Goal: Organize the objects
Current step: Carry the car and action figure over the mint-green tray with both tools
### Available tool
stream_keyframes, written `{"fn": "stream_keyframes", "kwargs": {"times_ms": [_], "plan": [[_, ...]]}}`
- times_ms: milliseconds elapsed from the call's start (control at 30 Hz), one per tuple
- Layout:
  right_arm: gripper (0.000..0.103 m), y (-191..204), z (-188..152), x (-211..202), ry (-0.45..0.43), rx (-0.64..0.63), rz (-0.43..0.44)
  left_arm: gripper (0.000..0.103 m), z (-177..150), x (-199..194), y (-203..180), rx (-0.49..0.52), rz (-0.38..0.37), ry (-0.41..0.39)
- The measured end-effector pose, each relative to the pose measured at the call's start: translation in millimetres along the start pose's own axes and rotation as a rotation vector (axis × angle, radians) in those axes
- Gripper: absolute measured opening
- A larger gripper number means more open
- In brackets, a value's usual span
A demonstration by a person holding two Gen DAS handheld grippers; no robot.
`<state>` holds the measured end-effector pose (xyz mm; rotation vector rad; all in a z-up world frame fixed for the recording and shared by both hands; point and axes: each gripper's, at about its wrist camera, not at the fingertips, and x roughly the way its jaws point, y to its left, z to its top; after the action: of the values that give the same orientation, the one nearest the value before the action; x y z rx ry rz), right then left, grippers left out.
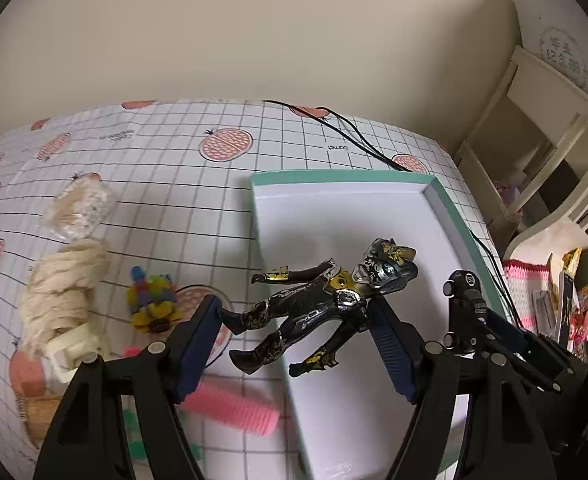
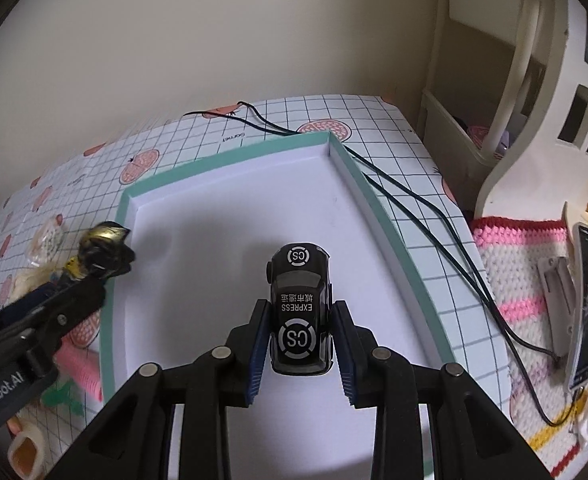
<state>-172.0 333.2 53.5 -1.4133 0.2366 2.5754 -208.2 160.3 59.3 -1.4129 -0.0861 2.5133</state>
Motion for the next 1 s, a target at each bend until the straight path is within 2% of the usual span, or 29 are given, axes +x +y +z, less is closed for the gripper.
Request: {"fn": "stream_keyframes", "kwargs": {"times_ms": [267, 467, 767, 1000], "plan": [[0.033, 3.4, 9.4, 18.7, 0.009, -0.007, 0.007, 0.076, 5.5, 22.8, -11.1, 0.022, 0.008, 0.022], [0.033, 5.5, 10.5, 25.2, 0.016, -0.015, -0.003, 0.076, 9.8, 29.3, -18.0, 0.054, 0.042, -0.005], [0.033, 2.5, 11.6, 27.7, 0.014, -0.009, 0.002, 0.076, 12.1, 28.5, -24.0, 0.072, 0.047, -0.024], [0.033, 2.0, 12.2, 26.6, 0.012, -0.013, -0.001, 0.076, 7.9, 31.5, -27.2, 0.059, 0.018, 0.002]]}}
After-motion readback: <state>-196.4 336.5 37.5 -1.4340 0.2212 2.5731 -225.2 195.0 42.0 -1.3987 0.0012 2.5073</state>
